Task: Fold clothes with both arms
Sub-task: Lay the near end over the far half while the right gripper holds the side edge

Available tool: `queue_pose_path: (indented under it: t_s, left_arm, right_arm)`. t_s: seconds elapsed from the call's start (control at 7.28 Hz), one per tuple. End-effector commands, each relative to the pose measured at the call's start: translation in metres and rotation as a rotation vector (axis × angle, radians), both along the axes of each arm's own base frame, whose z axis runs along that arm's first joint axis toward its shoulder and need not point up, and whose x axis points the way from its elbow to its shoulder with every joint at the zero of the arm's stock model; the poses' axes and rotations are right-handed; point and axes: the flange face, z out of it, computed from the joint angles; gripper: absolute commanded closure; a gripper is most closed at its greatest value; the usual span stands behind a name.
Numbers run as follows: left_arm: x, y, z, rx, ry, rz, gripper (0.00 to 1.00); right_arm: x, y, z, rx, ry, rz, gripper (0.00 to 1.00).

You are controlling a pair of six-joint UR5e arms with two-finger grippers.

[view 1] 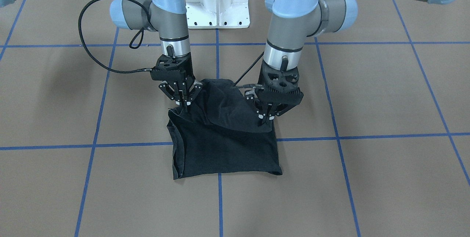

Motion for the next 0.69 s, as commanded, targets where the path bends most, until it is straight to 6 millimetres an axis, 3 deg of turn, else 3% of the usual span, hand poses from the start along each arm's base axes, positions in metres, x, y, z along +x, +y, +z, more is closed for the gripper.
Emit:
queue_pose_path:
  t_s: [0.0, 0.27, 0.55]
  left_arm:
    - [0.03, -0.051, 0.017, -0.011, -0.04, -0.04, 1.0]
    - [0.047, -0.089, 0.065, 0.021, -0.057, -0.066, 1.0]
    - [0.051, -0.091, 0.076, 0.018, -0.078, -0.056, 1.0]
  right_arm:
    - [-0.008, -0.021, 0.005, -0.015, 0.024, 0.02, 1.0]
    - [-0.009, -0.035, 0.015, -0.028, 0.047, 0.035, 1.0]
    - [-0.009, -0.043, 0.026, -0.034, 0.072, 0.039, 1.0]
